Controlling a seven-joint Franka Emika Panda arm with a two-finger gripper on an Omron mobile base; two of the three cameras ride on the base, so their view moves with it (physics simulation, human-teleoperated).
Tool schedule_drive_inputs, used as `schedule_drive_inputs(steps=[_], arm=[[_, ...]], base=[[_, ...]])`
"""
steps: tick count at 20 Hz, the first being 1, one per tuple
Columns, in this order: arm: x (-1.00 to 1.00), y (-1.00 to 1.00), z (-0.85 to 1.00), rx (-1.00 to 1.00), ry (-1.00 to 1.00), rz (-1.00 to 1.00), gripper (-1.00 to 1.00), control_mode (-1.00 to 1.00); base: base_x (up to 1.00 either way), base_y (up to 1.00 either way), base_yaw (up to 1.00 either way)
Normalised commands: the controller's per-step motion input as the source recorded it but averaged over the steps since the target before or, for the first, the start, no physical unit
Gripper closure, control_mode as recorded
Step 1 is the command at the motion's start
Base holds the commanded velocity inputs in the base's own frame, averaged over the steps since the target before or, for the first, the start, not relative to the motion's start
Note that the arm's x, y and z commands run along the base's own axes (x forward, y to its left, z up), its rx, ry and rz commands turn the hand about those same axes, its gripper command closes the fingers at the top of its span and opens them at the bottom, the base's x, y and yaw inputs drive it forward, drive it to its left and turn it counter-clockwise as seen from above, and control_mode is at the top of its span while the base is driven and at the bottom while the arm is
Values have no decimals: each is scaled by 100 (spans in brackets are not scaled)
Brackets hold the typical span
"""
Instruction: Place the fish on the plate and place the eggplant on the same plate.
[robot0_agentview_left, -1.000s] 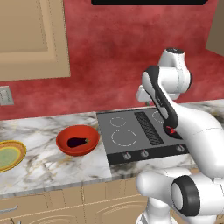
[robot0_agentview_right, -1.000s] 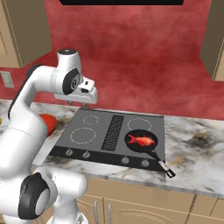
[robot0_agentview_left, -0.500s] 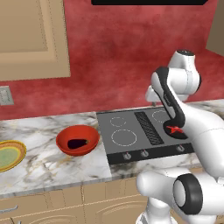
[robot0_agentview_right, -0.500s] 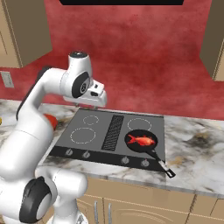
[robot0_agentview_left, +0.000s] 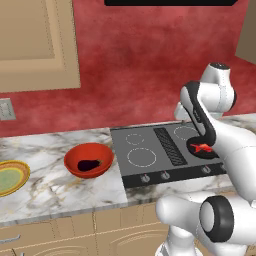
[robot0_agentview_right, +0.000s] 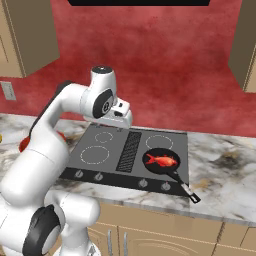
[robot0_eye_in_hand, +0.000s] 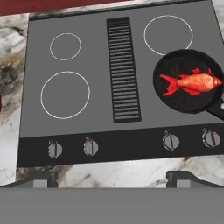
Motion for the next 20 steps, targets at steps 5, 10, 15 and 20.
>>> schedule_drive_inputs(steps=[5,10,15,20], arm=[[14,-23,-17,1,6,-12,-100,-100],[35,-13,-15,0,4,-44,-100,-100],[39,-13,-18,0,5,-43,-100,-100],[36,-28,-23,6,0,-32,-100,-100]], base=[[0,0,0],[0,0,0],[0,0,0],[0,0,0]])
